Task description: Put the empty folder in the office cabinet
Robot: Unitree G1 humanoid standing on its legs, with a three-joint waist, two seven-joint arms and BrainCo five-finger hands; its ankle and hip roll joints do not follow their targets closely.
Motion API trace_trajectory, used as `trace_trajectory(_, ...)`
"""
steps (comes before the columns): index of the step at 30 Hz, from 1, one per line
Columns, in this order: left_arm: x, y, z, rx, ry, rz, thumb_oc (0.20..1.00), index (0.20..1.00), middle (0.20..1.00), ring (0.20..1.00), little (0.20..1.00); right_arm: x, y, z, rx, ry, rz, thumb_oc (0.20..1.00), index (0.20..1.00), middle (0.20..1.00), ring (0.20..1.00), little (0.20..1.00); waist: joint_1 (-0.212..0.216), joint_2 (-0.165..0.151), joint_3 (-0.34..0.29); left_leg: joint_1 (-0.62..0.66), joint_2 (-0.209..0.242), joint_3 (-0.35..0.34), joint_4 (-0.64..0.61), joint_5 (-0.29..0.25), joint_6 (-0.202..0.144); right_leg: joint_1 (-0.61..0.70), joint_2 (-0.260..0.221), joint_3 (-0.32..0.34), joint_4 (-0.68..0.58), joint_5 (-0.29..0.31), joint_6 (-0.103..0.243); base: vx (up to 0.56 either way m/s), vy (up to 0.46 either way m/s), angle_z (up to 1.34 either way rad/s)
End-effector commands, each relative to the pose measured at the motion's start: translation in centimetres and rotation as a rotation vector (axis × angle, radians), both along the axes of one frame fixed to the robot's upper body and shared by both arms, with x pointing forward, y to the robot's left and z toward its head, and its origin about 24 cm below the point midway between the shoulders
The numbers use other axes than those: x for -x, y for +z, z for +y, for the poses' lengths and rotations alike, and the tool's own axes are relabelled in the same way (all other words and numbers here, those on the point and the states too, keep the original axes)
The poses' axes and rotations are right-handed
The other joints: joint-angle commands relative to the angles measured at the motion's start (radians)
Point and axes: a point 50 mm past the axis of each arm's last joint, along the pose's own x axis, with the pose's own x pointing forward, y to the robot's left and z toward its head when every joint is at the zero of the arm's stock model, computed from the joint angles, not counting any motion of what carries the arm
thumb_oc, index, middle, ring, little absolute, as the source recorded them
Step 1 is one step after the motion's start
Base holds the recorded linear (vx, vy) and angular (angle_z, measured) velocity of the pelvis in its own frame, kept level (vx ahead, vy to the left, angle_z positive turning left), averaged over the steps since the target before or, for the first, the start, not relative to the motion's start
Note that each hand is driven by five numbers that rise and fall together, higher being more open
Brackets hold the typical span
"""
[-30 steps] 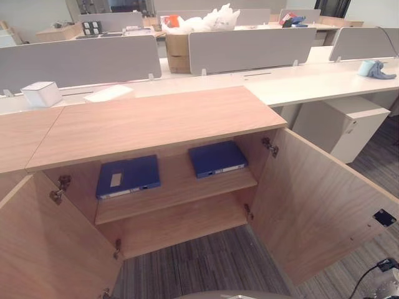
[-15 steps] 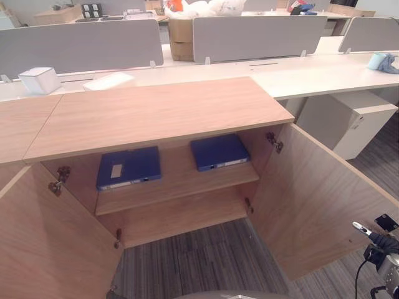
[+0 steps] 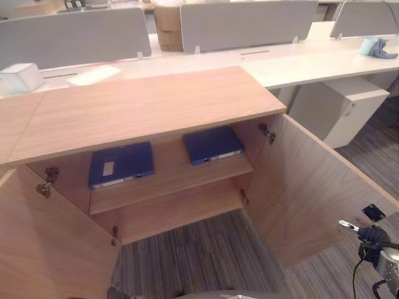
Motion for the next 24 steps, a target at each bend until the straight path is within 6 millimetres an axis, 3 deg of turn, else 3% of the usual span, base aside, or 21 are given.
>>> trace_trajectory(1,-3.1,1.4,2.0,-0.046,-0.006,-0.106,1.000,1.000,1.000,1.000,1.000,-8.7,4.9,9.7,-0.179,0.510,-0.326,1.000,1.000,1.000,1.000,1.000,0.093,-0.043,0.021,0.031,0.051,-0.085,0.082,-0.169,-0.054,-0.097,-0.056,-0.002,0.122,-0.064,0.057,-0.19,0.179,-0.18)
trace_trajectory(2,-3.9,1.6,1.8,-0.040,-0.014,-0.133,1.000,1.000,1.000,1.000,1.000,-8.6,5.0,11.3,-0.203,0.608,-0.318,1.000,1.000,1.000,1.000,1.000,0.086,-0.035,0.028,0.064,0.084,-0.071,0.061,-0.166,-0.062,-0.128,-0.065,-0.019,0.132,-0.063,0.066,-0.16,0.208,-0.37)
trace_trajectory(5,-4.6,1.8,1.6,-0.038,-0.041,-0.152,1.000,1.000,1.000,1.000,1.000,-7.7,4.9,12.9,-0.244,0.703,-0.303,1.000,1.000,1.000,1.000,1.000,0.075,-0.017,0.019,0.086,0.093,-0.032,0.022,-0.153,-0.064,-0.139,-0.070,-0.033,0.130,-0.054,0.076,-0.09,0.198,-0.41)
trace_trajectory(6,-4.5,1.8,1.5,-0.038,-0.053,-0.158,1.000,1.000,1.000,1.000,1.000,-7.0,4.8,14.4,-0.280,0.789,-0.288,1.000,1.000,1.000,1.000,1.000,0.074,-0.004,0.020,0.087,0.080,-0.023,-0.006,-0.162,-0.060,-0.150,-0.083,-0.032,0.133,-0.041,0.081,-0.04,0.129,-0.24)
trace_trajectory(7,-4.5,1.8,1.5,-0.038,-0.053,-0.158,1.000,1.000,1.000,1.000,1.000,-7.0,4.8,14.4,-0.280,0.789,-0.288,1.000,1.000,1.000,1.000,1.000,0.074,-0.004,0.020,0.087,0.080,-0.023,-0.006,-0.162,-0.060,-0.150,-0.083,-0.032,0.133,-0.041,0.081,-0.14,0.281,-0.25)
trace_trajectory(9,-4.9,2.1,1.8,-0.056,-0.084,-0.178,1.000,1.000,1.000,1.000,1.000,-6.0,4.1,17.4,-0.368,0.913,-0.246,1.000,1.000,1.000,1.000,1.000,0.082,-0.003,0.038,0.067,0.047,-0.022,-0.006,-0.174,-0.048,-0.186,-0.116,-0.020,0.141,0.007,0.101,-0.15,0.249,0.00)
trace_trajectory(13,-4.4,2.3,2.9,-0.096,-0.095,-0.158,1.000,1.000,1.000,1.000,1.000,-5.3,3.5,19.9,-0.453,0.968,-0.236,1.000,1.000,1.000,1.000,1.000,0.104,-0.010,0.047,0.053,0.010,-0.022,-0.006,-0.176,-0.023,-0.193,-0.141,-0.003,0.129,0.026,0.111,-0.06,0.129,0.19)
trace_trajectory(20,-3.0,2.1,3.8,-0.123,-0.098,-0.107,1.000,1.000,1.000,1.000,1.000,-4.8,2.7,21.0,-0.501,0.950,-0.228,1.000,1.000,1.000,1.000,1.000,0.125,-0.025,0.049,0.054,-0.022,-0.034,-0.003,-0.186,0.003,-0.181,-0.169,0.009,0.122,0.036,0.121,0.00,0.057,0.27)
trace_trajectory(23,-2.4,1.9,4.0,-0.112,-0.043,-0.102,1.000,1.000,1.000,1.000,1.000,-4.0,1.5,20.9,-0.529,0.886,-0.212,1.000,1.000,1.000,1.000,1.000,0.130,-0.034,0.039,0.062,-0.032,-0.043,-0.006,-0.190,0.010,-0.168,-0.178,0.010,0.116,0.038,0.126,0.05,0.017,0.08)
trace_trajectory(24,-1.8,1.9,4.4,-0.111,0.046,-0.106,1.000,1.000,1.000,1.000,1.000,-3.8,0.9,21.0,-0.534,0.852,-0.203,1.000,1.000,1.000,1.000,1.000,0.137,-0.039,0.032,0.063,-0.037,-0.051,-0.006,-0.192,0.013,-0.161,-0.184,0.006,0.110,0.039,0.129,0.05,-0.012,0.03)
